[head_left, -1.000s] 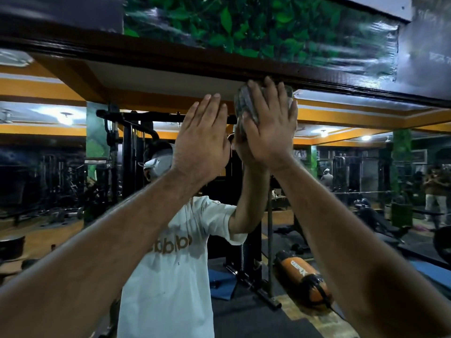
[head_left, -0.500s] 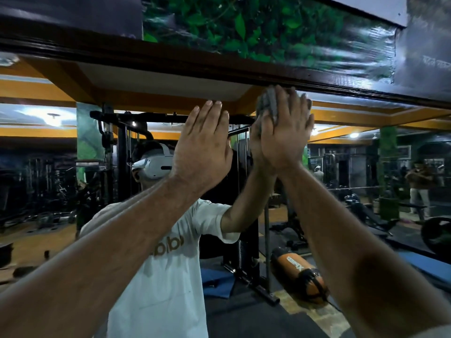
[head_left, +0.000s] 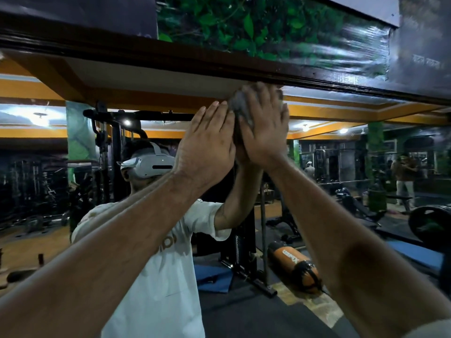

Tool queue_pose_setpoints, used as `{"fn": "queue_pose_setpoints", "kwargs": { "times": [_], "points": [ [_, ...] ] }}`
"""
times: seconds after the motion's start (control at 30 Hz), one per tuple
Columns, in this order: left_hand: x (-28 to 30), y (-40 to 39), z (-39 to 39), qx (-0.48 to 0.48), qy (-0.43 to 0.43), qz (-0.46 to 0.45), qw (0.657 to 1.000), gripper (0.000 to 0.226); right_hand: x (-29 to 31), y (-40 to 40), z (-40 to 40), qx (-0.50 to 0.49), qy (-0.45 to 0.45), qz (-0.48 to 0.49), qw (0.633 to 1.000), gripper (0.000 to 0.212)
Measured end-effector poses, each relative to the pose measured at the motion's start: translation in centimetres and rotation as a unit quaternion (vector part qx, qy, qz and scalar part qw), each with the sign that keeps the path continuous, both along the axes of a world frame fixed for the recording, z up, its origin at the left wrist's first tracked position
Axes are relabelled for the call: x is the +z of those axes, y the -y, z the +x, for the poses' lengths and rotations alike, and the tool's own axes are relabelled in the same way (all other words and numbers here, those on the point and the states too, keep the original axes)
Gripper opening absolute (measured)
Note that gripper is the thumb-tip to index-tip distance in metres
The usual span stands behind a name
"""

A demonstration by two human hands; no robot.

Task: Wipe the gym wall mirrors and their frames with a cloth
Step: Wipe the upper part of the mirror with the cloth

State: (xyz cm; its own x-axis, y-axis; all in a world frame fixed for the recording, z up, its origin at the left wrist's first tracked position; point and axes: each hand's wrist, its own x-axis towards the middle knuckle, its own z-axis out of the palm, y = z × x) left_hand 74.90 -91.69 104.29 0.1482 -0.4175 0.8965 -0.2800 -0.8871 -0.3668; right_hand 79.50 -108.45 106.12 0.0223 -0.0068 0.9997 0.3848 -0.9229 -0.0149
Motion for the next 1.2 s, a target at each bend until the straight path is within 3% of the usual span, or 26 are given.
{"fn": "queue_pose_setpoints", "kwargs": {
  "times": [0.07,0.1,0.23,0.37,0.43,0.53,0.6,0.77,0.83,0.87,0.93,0.97,1.13,1.2],
  "points": [
    [-0.1,-0.7,-0.3,-0.001,-0.002,-0.002,1.000,0.063,-1.3,0.9,-0.3,0.007,0.017,-0.070,0.997,0.062],
    [-0.1,-1.0,-0.5,0.004,-0.004,-0.003,1.000,0.063,-1.6,1.5,-0.3,0.012,0.018,-0.055,0.998,0.061],
    [-0.2,-2.0,-0.9,0.020,-0.012,-0.001,1.000,0.060,-1.0,0.3,-0.8,0.003,-0.044,0.124,0.991,0.065],
    [-0.1,-2.8,-1.7,0.019,-0.013,-0.004,1.000,0.067,-2.5,-1.4,-0.7,-0.007,-0.016,-0.025,1.000,0.063],
    [-0.1,-3.4,-2.0,0.025,-0.015,0.002,1.000,0.066,-3.8,-0.1,-0.5,-0.009,0.000,-0.043,0.999,0.063],
    [-0.5,-4.3,-2.4,0.040,-0.024,0.013,0.999,0.064,-3.9,0.2,-0.7,-0.025,-0.006,0.126,0.992,0.066],
    [-0.7,-5.0,-2.5,0.040,-0.036,0.014,0.998,0.065,-3.7,-2.1,-1.3,-0.037,-0.048,0.162,0.985,0.069],
    [-1.0,-6.9,-2.1,0.047,-0.052,0.060,0.996,0.068,-7.8,-4.1,-1.4,-0.038,-0.011,-0.052,0.998,0.068],
    [-1.2,-7.7,-2.1,0.035,-0.041,0.047,0.997,0.070,-8.0,-3.1,-1.2,-0.044,0.008,0.016,0.999,0.067],
    [-1.4,-8.2,-2.2,0.024,-0.033,0.021,0.999,0.071,-7.7,-3.4,-1.4,-0.030,0.005,0.106,0.994,0.069],
    [-2.0,-8.9,-2.0,0.024,-0.016,-0.016,0.999,0.071,-6.1,-5.2,-1.8,-0.006,-0.052,0.261,0.964,0.073],
    [-2.2,-9.0,-1.9,0.035,-0.016,-0.015,0.999,0.071,-5.5,-6.3,-1.9,-0.009,-0.084,0.276,0.958,0.073],
    [-2.3,-9.0,-1.6,0.039,-0.035,-0.010,0.999,0.069,-7.3,-7.2,-2.4,0.008,-0.014,0.027,1.000,0.063],
    [-2.3,-9.0,-1.8,0.039,-0.039,-0.017,0.998,0.069,-6.8,-6.1,-2.3,-0.002,0.007,0.054,0.998,0.064]
  ]
}}
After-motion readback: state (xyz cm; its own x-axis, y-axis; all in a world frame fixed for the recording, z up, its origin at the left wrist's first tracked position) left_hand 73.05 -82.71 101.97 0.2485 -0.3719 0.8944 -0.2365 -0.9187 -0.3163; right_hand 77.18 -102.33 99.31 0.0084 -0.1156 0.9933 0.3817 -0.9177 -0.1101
